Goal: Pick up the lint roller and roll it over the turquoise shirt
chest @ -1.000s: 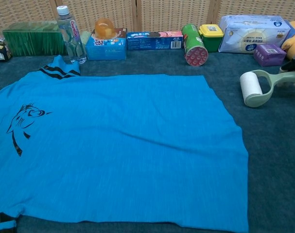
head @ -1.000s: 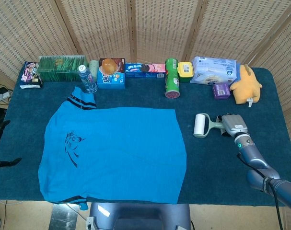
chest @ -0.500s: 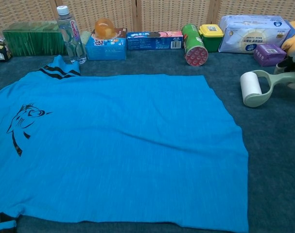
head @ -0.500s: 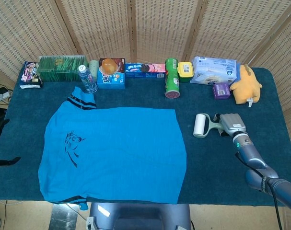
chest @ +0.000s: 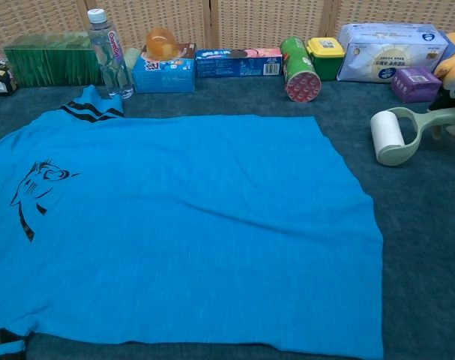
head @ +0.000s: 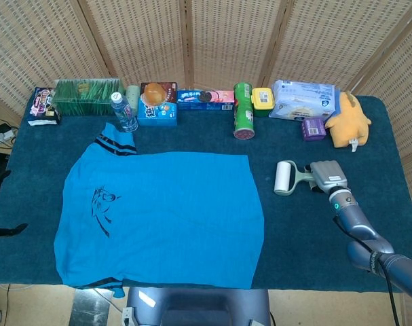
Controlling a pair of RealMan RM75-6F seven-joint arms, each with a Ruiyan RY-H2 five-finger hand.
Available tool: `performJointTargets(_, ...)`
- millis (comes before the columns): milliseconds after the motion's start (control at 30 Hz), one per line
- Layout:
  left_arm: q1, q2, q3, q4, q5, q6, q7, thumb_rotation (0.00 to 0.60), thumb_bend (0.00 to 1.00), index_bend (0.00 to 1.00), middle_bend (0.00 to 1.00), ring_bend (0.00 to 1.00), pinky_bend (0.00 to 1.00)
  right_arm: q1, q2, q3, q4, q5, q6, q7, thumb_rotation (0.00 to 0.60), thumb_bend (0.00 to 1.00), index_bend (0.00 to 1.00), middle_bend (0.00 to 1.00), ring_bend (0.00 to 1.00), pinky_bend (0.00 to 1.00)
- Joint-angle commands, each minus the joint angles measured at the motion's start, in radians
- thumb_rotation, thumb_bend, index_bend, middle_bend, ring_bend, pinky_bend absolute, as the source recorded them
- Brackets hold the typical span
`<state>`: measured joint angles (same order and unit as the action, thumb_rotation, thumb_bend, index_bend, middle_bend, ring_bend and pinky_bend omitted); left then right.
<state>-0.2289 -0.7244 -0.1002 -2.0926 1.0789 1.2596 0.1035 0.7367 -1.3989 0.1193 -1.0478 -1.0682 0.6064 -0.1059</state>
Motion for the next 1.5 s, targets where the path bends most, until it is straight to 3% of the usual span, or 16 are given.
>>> performJointTargets(33, 0.001, 0.001, 0.0, 0.001, 0.001, 0.0, -0.001, 0.6, 0.08, 0.0, 0.0, 0.0, 0.02, 0.005, 0.005, -0.005, -0.003, -0.001, -0.009, -0.011, 0.6, 0.71, 0.48, 0.63, 0.52, 0.78)
performJointTargets(200, 0.003, 0.004, -0.001, 0.0, 0.002, 0.005, -0.004, 0.6, 0.08, 0.0, 0.0, 0.0, 0.02, 0.01, 0.003, -0.005, -0.002, -0.011, -0.014, -0.008, 0.6, 0.68, 0.48, 0.68, 0.56, 0.86)
performJointTargets(333, 0.005, 0.006, -0.001, 0.0, 0.002, 0.006, -0.005, 0.6, 0.08, 0.0, 0.0, 0.0, 0.02, 0.016, 0.007, -0.005, -0.002, -0.028, -0.024, 0.006, 0.6, 0.52, 0.48, 0.69, 0.57, 0.87)
performJointTargets(500, 0.004, 0.005, -0.002, -0.001, 0.002, 0.005, -0.005, 0.6, 0.08, 0.0, 0.0, 0.0, 0.02, 0.026, 0.02, -0.007, -0.005, -0.055, -0.029, 0.01, 0.6, 0.25, 0.47, 0.67, 0.58, 0.87)
performJointTargets(567, 0.003, 0.004, -0.003, 0.0, 0.001, 0.003, -0.005, 0.6, 0.08, 0.0, 0.0, 0.0, 0.02, 0.029, 0.023, -0.008, -0.004, -0.062, -0.027, 0.009, 0.6, 0.21, 0.46, 0.67, 0.58, 0.87)
performJointTargets(767, 0.002, 0.002, -0.004, 0.002, -0.002, 0.001, -0.007, 0.6, 0.08, 0.0, 0.0, 0.0, 0.02, 0.028, 0.016, -0.008, 0.014, -0.074, -0.005, 0.002, 0.6, 0.18, 0.47, 0.68, 0.59, 0.87)
performJointTargets(1000, 0.002, 0.004, -0.005, 0.003, -0.003, -0.001, -0.009, 0.6, 0.08, 0.0, 0.0, 0.0, 0.02, 0.025, 0.005, -0.008, 0.03, -0.097, 0.02, 0.006, 0.6, 0.18, 0.61, 0.78, 0.69, 0.91)
performJointTargets(1233, -0.002, 0.005, -0.007, 0.004, -0.003, -0.006, -0.011, 0.6, 0.08, 0.0, 0.0, 0.0, 0.02, 0.024, -0.001, -0.009, 0.035, -0.119, 0.023, 0.03, 0.6, 0.18, 0.74, 0.8, 0.71, 0.92)
performJointTargets(1500, -0.004, 0.005, -0.008, 0.009, -0.002, -0.012, -0.013, 0.6, 0.08, 0.0, 0.0, 0.0, 0.02, 0.023, 0.0, -0.007, 0.035, -0.127, 0.025, 0.043, 0.6, 0.18, 0.81, 0.82, 0.73, 0.98)
